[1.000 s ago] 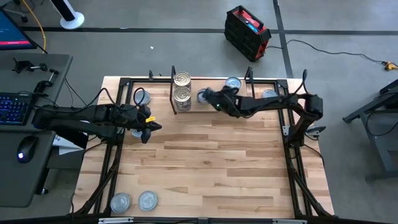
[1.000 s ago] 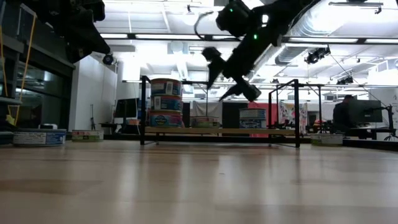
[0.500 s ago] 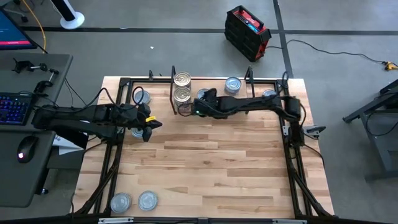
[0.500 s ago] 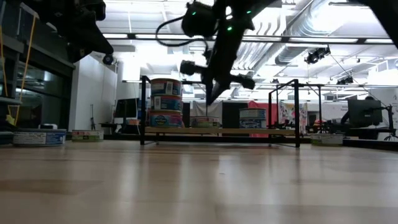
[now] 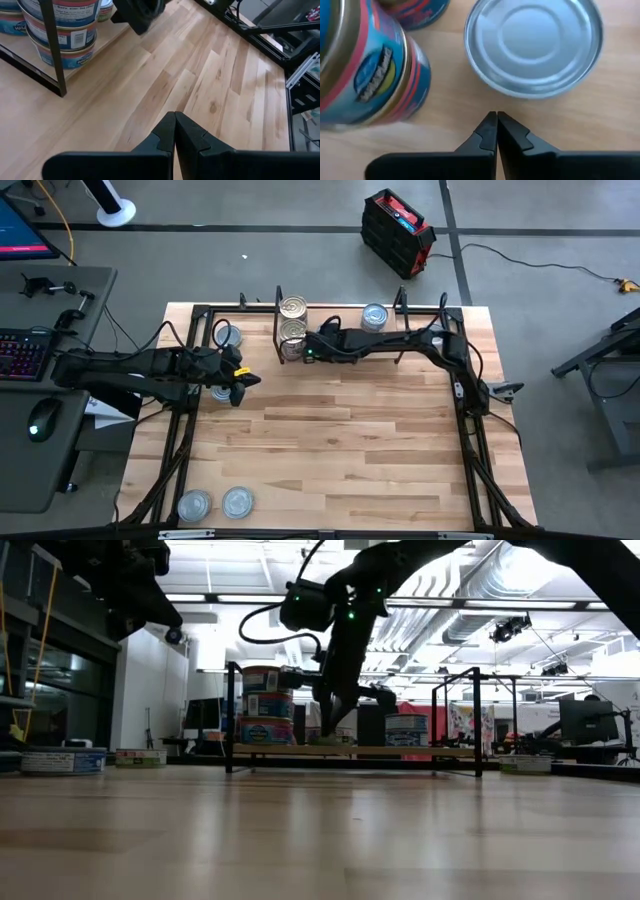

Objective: Stack canned seafood by type on shelf
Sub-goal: Put the green white tuna can on the shelf

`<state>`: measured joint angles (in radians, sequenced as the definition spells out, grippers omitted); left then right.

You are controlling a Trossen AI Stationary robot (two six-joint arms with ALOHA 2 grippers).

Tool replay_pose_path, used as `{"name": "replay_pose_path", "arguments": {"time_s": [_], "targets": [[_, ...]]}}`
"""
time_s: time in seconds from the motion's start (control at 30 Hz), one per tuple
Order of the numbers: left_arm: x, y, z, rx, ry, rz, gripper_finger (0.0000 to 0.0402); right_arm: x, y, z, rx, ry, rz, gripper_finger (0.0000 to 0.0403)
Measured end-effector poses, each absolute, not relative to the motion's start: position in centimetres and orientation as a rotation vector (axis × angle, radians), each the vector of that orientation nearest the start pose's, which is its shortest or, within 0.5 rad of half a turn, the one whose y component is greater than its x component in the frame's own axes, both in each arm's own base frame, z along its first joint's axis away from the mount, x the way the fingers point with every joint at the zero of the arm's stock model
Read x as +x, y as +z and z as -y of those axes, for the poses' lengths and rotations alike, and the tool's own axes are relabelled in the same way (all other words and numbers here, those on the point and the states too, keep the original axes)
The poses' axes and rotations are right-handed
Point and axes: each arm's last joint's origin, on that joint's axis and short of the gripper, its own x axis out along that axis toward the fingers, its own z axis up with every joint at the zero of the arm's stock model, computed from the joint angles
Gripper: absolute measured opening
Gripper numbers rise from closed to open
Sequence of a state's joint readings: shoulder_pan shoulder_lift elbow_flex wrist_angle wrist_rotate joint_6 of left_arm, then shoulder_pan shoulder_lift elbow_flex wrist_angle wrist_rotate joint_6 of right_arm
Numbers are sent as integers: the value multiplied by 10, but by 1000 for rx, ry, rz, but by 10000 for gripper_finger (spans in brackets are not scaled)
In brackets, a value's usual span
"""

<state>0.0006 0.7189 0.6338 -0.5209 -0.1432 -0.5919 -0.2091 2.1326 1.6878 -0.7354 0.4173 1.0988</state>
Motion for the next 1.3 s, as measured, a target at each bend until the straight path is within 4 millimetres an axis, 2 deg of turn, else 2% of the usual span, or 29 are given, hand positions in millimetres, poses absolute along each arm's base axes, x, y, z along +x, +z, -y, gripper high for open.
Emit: {"name": "replay_pose_path", "arguments": {"time_s": [0.67,0.87,0.97,1.17,1.3], "targets": [[150,261,-4,-517,310,-549,1,417,190,156,933,-1298,-613,0],[149,261,-4,-520,312,-555,1,414,194,158,905,-1243,-682,0],[148,260,-4,-515,319,-568,1,404,214,146,830,-1209,-750,0],[148,259,-3,-533,306,-578,1,376,275,110,555,-1072,-867,0],[142,251,8,-590,196,-731,1,355,303,84,383,-930,-963,0]]}}
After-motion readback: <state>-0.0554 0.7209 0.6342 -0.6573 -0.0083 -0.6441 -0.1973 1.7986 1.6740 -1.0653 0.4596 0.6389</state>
